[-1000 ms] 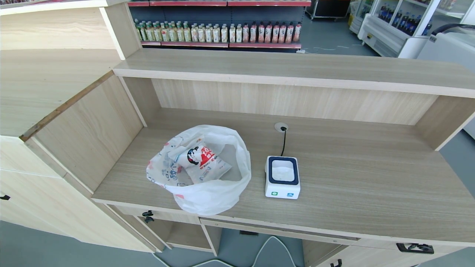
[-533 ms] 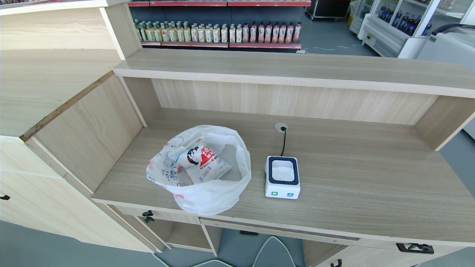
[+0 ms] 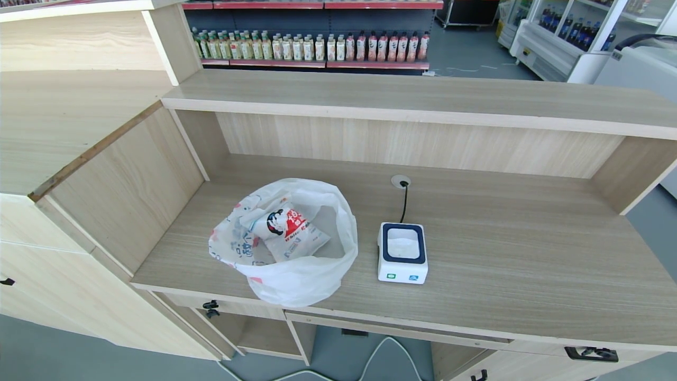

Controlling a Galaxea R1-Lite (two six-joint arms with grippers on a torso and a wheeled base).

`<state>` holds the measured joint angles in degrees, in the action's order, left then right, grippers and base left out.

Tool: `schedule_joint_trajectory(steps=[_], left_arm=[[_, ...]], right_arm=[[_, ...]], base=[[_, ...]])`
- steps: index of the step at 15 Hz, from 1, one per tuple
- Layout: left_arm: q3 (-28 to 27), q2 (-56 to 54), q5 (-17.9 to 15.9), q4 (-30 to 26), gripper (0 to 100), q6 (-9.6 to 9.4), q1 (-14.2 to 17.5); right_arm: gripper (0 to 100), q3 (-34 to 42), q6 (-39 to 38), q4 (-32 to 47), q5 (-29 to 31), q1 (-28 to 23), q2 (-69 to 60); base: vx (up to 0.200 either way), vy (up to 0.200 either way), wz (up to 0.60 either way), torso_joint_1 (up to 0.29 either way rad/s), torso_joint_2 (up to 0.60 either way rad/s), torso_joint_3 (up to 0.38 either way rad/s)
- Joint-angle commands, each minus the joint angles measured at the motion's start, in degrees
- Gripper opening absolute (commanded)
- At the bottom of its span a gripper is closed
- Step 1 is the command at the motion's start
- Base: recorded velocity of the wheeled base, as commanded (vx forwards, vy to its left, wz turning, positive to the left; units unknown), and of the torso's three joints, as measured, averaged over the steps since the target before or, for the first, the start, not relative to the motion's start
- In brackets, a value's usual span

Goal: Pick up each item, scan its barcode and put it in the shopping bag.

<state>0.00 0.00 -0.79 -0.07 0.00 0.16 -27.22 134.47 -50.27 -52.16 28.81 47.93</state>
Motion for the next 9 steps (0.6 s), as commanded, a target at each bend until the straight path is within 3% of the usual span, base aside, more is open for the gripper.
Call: schedule_joint_trajectory(steps=[1,3,6,7,8,9], left_arm=[[0.0,0.0,0.0,0.07,100,0.0,0.02],[0.0,0.0,0.0,-0.01,100,0.0,0.02],[0.0,0.0,0.0,-0.01,100,0.0,0.02],[0.0,0.0,0.0,0.07,100,-0.09,0.02],[0.0,0.0,0.0,-0.01,100,0.0,0.02],[0.0,0.0,0.0,-0.01,100,0.0,0.02]], right_arm=[[0,-1.34,-7.91,0.88,4.26,-1.56,0.67],[0,-1.52,-23.73,2.46,20.44,-4.72,-0.38],[0,-2.22,-45.79,9.67,40.39,-4.46,0.41],[0,-2.84,-50.45,10.64,43.64,-4.46,0.76],[0,-3.1,-62.84,12.31,50.93,-5.08,1.02],[0,-3.63,-68.73,13.54,53.92,-5.52,1.29]], base=[[0.0,0.0,0.0,0.0,0.0,0.0],[0.0,0.0,0.0,0.0,0.0,0.0],[0.0,0.0,0.0,0.0,0.0,0.0],[0.0,0.0,0.0,0.0,0.0,0.0],[0.0,0.0,0.0,0.0,0.0,0.0],[0.0,0.0,0.0,0.0,0.0,0.0]])
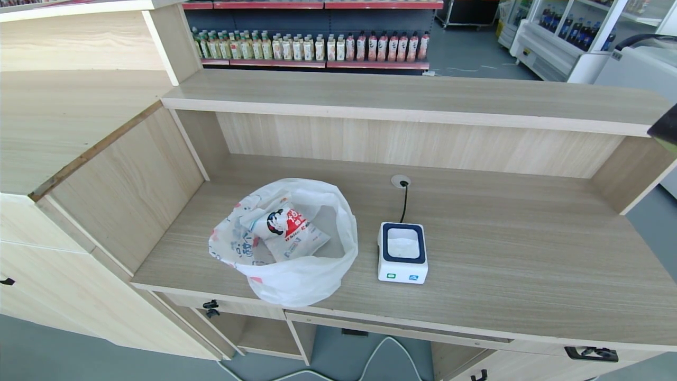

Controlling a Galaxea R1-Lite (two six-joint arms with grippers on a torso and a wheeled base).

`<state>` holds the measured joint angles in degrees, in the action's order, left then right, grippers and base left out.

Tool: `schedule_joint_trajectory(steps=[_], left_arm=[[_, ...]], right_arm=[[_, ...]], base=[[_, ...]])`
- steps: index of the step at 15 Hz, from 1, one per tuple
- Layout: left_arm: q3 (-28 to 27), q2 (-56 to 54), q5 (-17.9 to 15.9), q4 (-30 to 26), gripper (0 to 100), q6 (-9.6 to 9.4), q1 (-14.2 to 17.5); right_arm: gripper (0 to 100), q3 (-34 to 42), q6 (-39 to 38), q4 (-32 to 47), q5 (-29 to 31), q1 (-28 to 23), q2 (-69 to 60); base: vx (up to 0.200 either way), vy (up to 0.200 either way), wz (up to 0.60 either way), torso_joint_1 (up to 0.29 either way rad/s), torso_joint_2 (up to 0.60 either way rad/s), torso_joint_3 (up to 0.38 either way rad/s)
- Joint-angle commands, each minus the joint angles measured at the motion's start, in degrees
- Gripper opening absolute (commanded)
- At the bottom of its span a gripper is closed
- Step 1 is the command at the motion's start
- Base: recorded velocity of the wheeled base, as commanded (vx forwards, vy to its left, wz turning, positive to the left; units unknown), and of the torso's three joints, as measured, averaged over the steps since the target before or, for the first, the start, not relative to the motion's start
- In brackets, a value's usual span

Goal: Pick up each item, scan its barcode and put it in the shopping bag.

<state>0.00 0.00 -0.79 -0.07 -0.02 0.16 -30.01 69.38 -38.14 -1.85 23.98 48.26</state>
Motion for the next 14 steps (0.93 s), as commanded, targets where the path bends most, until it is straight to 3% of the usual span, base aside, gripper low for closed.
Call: schedule_joint_trajectory(steps=[1,3,4,6,9,14], left_arm=[[0.0,0.0,0.0,0.07,100,0.02,0.02],[0.0,0.0,0.0,-0.01,100,0.02,0.02],[0.0,0.0,0.0,-0.01,100,0.02,0.02],[0.0,0.0,0.0,-0.01,100,0.02,0.02],[0.0,0.0,0.0,-0.01,100,0.02,0.02],[0.0,0.0,0.0,-0.01,100,0.02,0.02]], right_arm=[[0,-2.77,-13.57,5.54,6.69,-2.09,2.54],[0,-6.02,-29.47,10.55,11.08,-6.14,6.67],[0,-6.55,-36.51,12.39,12.93,-10.62,9.13],[0,-6.64,-42.75,15.73,12.4,-21.08,13.88],[0,-6.29,-44.77,20.65,10.82,-29.25,17.92],[0,-6.64,-44.77,20.57,3.87,-31.27,21.87]], base=[[0.0,0.0,0.0,0.0,0.0,0.0],[0.0,0.0,0.0,0.0,0.0,0.0],[0.0,0.0,0.0,0.0,0.0,0.0],[0.0,0.0,0.0,0.0,0.0,0.0],[0.0,0.0,0.0,0.0,0.0,0.0],[0.0,0.0,0.0,0.0,0.0,0.0]])
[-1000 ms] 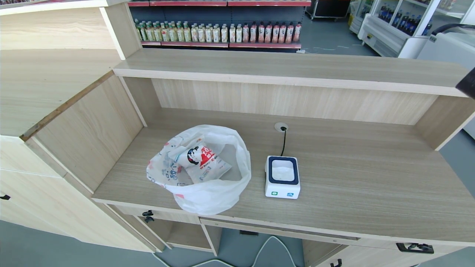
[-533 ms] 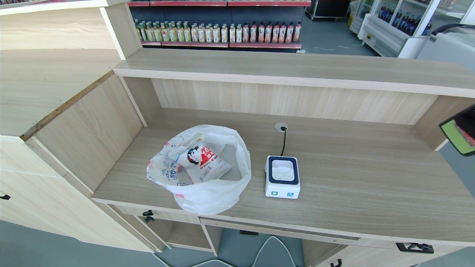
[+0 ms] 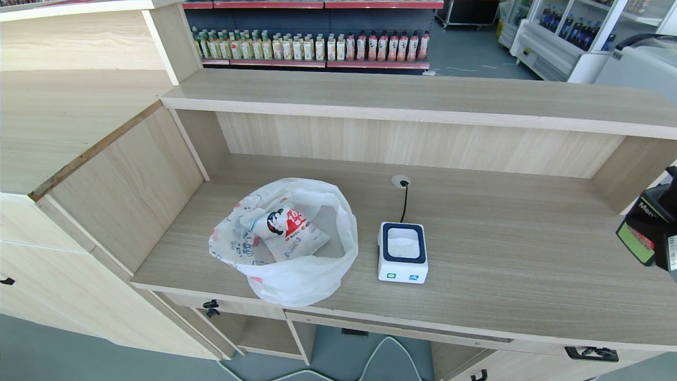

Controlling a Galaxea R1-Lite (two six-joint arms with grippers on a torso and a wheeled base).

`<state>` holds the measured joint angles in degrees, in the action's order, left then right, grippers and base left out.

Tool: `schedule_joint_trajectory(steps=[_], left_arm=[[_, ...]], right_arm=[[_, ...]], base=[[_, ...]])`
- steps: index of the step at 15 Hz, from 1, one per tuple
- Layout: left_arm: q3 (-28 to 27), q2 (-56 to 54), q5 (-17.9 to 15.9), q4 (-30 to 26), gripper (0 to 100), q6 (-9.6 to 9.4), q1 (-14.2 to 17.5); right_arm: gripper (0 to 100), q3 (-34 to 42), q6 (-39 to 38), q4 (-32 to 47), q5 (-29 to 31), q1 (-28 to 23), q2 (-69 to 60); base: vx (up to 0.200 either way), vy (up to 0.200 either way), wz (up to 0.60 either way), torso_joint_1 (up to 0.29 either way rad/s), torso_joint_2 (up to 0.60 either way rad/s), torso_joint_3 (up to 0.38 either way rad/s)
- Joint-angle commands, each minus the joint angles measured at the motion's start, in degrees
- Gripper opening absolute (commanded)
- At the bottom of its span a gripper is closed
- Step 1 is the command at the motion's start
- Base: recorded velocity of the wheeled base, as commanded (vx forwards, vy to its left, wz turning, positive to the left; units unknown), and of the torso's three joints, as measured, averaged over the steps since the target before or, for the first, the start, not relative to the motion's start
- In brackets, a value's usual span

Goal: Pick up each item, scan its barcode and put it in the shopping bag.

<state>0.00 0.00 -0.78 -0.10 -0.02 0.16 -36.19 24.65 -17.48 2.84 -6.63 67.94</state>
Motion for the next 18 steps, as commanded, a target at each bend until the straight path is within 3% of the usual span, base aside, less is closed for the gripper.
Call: schedule_joint_trajectory(steps=[1,10,12,14,16,18], left_arm=[[0.0,0.0,-0.01,0.01,100,0.02,0.02],[0.0,0.0,-0.01,0.01,100,0.02,0.02],[0.0,0.0,-0.01,0.01,100,0.02,0.02],[0.0,0.0,-0.01,0.01,100,0.02,0.02],[0.0,0.0,-0.01,0.01,100,0.02,0.02],[0.0,0.0,-0.01,0.01,100,0.02,0.02]], right_arm=[[0,-0.72,-0.13,-0.27,-3.1,-1.1,2.73],[0,-0.63,-0.22,-0.71,-19.98,-1.19,3.25],[0,-0.63,-0.57,-0.71,-26.22,-1.19,5.98],[0,-1.07,-3.47,-0.1,-31.93,-1.63,9.49],[0,-2.3,-6.19,0.61,-32.37,-1.63,12.66],[0,-4.59,-15.25,0.17,-35.98,-1.45,16.96]], base=[[0.0,0.0,0.0,0.0,0.0,0.0],[0.0,0.0,0.53,0.002,0.0,0.003],[0.0,0.0,0.6,0.002,0.0,0.005],[0.0,0.0,0.3,0.004,0.0,-0.001],[0.0,0.0,0.0,0.0,0.0,0.0],[0.0,0.0,0.0,0.0,0.0,0.0]])
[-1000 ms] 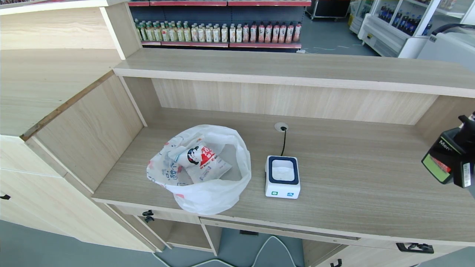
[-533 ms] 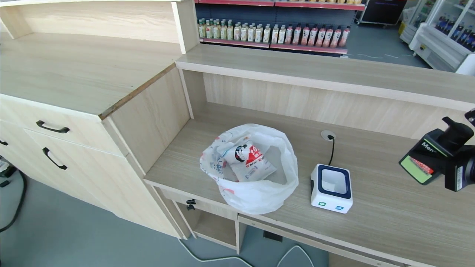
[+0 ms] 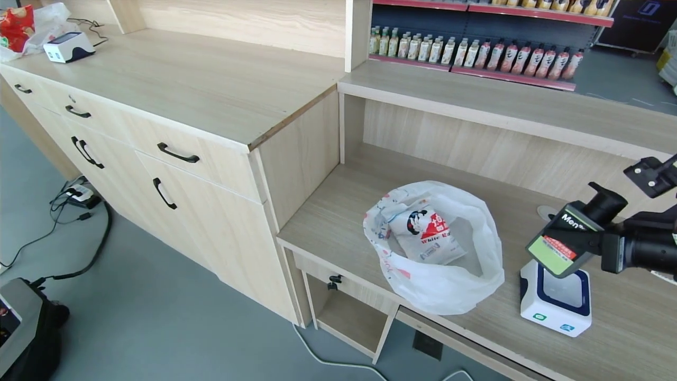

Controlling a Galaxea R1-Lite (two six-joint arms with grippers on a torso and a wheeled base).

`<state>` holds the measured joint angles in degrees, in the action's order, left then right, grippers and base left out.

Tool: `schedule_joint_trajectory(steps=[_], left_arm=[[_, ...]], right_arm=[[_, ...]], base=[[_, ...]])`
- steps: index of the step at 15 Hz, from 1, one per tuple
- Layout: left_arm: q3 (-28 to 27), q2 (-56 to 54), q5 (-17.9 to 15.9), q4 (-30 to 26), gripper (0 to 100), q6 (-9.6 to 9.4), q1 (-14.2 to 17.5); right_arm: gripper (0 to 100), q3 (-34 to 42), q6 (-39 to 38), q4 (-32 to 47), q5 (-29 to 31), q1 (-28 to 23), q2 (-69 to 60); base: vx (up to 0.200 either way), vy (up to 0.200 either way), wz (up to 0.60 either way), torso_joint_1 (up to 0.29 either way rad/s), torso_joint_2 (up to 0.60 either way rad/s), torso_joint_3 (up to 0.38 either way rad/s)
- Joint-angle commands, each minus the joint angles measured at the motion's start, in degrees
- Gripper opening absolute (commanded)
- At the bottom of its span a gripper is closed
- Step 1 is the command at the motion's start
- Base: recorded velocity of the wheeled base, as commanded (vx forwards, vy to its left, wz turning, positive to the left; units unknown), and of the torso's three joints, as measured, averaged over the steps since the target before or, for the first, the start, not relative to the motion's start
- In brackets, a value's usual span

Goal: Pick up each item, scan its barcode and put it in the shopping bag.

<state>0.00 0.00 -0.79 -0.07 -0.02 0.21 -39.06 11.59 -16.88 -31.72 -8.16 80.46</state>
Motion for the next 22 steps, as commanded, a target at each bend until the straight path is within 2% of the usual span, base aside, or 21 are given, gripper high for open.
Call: schedule_joint_trajectory(steps=[1,6,11,18,22], left_arm=[[0.0,0.0,0.0,-0.01,100,0.02,-0.03],[0.0,0.0,0.0,-0.01,100,0.02,-0.03],[0.0,0.0,0.0,-0.01,100,0.02,-0.03],[0.0,0.0,0.0,-0.01,100,0.02,-0.03],[0.0,0.0,0.0,-0.01,100,-0.06,-0.03]], right_arm=[[0,-2.6,-3.95,-0.52,-2.47,0.07,5.67],[0,-4.97,-6.32,-0.78,-3.44,-0.02,12.18],[0,-4.97,-6.5,-5.53,-7.57,-0.11,17.98],[0,-5.5,-6.5,-10.19,-7.66,-1.51,24.92],[0,-8.49,-6.58,-10.71,-11.52,-2.04,28.44]], base=[[0.0,0.0,0.0,0.0,0.0,0.0],[0.0,0.0,0.0,0.0,0.0,0.0],[0.0,0.0,0.0,0.0,0.0,0.0],[0.0,0.0,0.0,0.0,0.0,0.0],[0.0,0.0,0.0,0.0,0.0,0.0]])
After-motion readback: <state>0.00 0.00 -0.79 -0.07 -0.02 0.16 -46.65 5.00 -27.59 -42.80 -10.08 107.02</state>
